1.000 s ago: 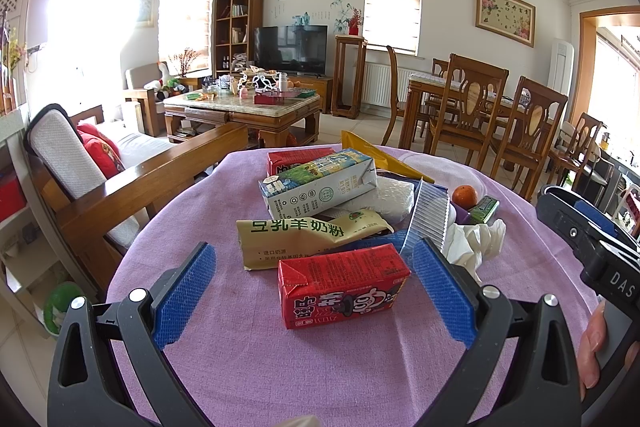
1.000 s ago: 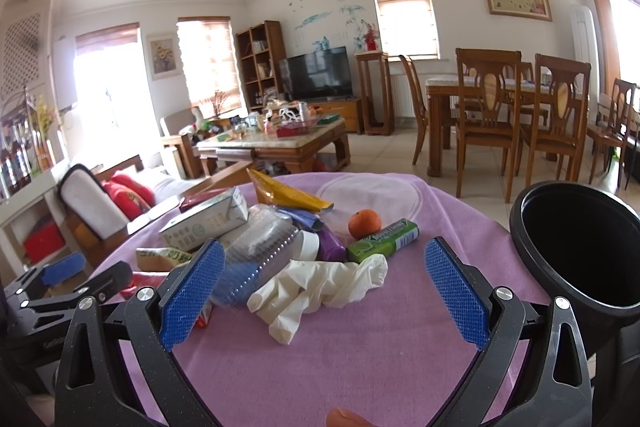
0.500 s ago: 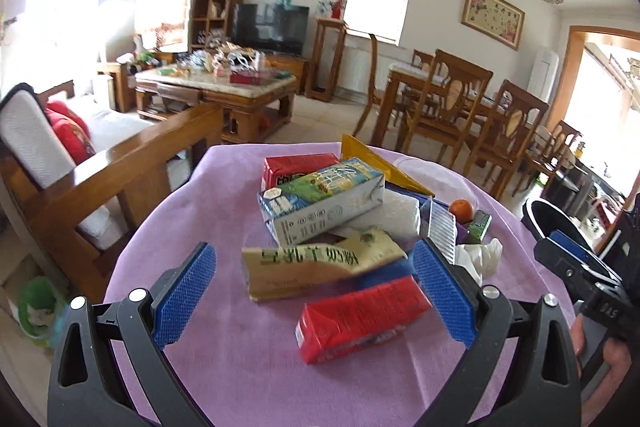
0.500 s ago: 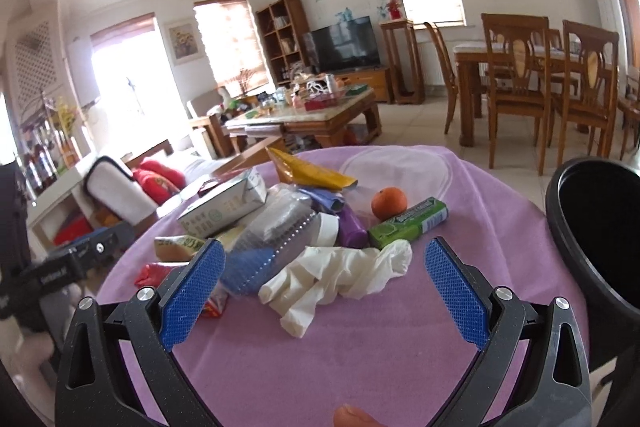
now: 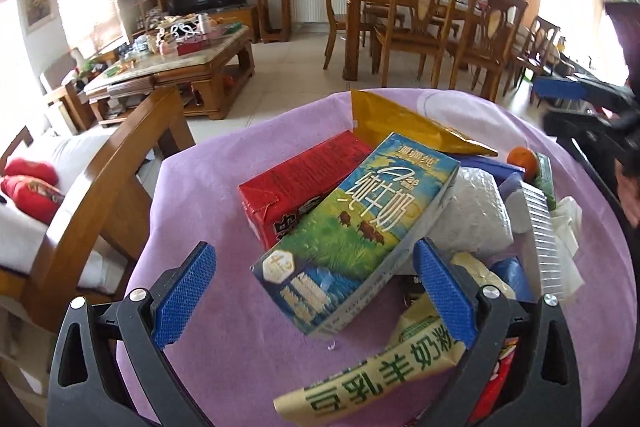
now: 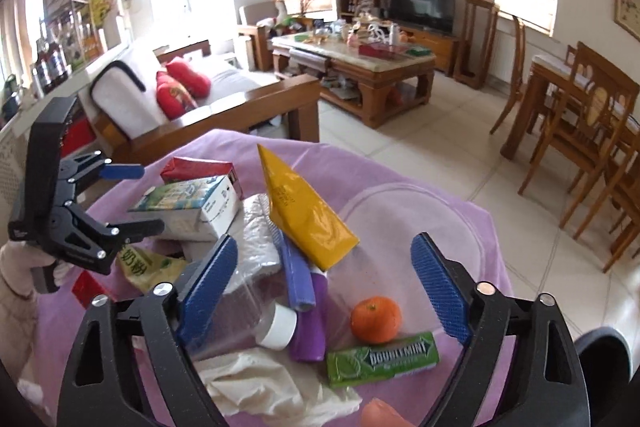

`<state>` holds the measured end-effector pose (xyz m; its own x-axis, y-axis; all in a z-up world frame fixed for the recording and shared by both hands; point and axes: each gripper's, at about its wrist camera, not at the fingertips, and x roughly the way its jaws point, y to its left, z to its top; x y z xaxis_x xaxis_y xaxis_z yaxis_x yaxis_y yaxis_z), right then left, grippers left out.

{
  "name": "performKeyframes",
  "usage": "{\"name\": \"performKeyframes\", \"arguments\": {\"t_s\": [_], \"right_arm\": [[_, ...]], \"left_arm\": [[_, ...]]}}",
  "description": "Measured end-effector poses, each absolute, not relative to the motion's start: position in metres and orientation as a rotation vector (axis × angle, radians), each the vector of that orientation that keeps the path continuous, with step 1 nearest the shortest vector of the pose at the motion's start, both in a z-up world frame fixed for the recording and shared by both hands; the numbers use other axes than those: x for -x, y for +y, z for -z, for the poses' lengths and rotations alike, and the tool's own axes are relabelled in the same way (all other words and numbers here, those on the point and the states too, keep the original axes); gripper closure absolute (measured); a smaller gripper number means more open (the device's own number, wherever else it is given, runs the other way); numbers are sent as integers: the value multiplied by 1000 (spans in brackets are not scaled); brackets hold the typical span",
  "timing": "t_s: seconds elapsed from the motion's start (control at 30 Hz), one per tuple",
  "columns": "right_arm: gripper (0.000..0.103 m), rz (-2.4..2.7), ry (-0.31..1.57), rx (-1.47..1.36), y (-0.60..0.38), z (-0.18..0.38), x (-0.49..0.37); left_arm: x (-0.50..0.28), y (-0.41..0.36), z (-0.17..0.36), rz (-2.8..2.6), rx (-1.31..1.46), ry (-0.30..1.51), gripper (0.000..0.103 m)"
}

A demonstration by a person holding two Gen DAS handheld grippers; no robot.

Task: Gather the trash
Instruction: 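Grasp the blue-and-white milk carton with the left gripper while the right grasps the yellow wrapper, then carry both items over the black bin and open both grippers to drop them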

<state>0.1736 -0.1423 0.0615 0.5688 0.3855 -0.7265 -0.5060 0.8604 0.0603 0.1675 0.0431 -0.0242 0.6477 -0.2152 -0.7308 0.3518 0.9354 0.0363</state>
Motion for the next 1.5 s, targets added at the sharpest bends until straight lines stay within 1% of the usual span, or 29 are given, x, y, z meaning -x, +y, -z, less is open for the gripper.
{"name": "performKeyframes", "arguments": {"t_s": [0.13, 0.17, 0.2, 0.23, 0.3, 0.33, 0.37, 0.4, 0.47, 0.57, 0.7, 0.77, 0.93, 1.0, 1.1, 1.23, 1.33, 1.37, 1.5], "right_arm": [[21, -572, 885, 227, -115, -45, -204], [26, -578, 902, 245, -106, -39, -209], [37, -584, 924, 255, -100, -33, -216], [42, -596, 948, 255, -95, -28, -220], [52, -613, 974, 242, -89, -23, -225], [53, -620, 976, 238, -88, -21, -226], [55, -626, 973, 233, -88, -20, -227], [60, -634, 970, 227, -90, -20, -226], [65, -639, 958, 227, -91, -22, -221], [75, -617, 937, 239, -92, -27, -214], [82, -588, 897, 228, -94, -30, -210], [85, -578, 863, 200, -102, -38, -204], [86, -563, 748, 70, -137, -82, -172], [86, -566, 709, 8, -149, -98, -153], [86, -576, 672, -65, -168, -111, -123], [86, -601, 667, -148, -195, -113, -81], [86, -591, 664, -165, -214, -111, -54], [86, -583, 664, -171, -222, -110, -48], [86, -569, 667, -236, -256, -98, -28]], "left_arm": [[-161, 38, 24, 406, -178, 794, 6], [-159, 36, 23, 432, -171, 791, 6], [-158, 34, 23, 443, -168, 788, 6], [-159, 32, 23, 445, -168, 783, 7], [-161, 32, 22, 437, -157, 784, 13], [-162, 33, 23, 430, -150, 786, 16], [-162, 35, 22, 426, -138, 788, 26], [-162, 37, 21, 433, -121, 790, 30], [-162, 40, 20, 445, -83, 795, 37], [-161, 36, 19, 434, -113, 786, 42], [-157, 38, 16, 435, -65, 799, 52], [-154, 41, 14, 445, -34, 804, 54], [-145, 37, 13, 443, -41, 807, 54], [-145, 31, 15, 438, -61, 819, 51], [-153, 26, 18, 434, -61, 862, 49], [-165, 18, 34, 436, -72, 915, 50], [-162, 26, 27, 427, 15, 891, 53], [-156, 29, 18, 420, 42, 852, 55], [-128, 21, -24, 428, 86, 725, 56]]}}
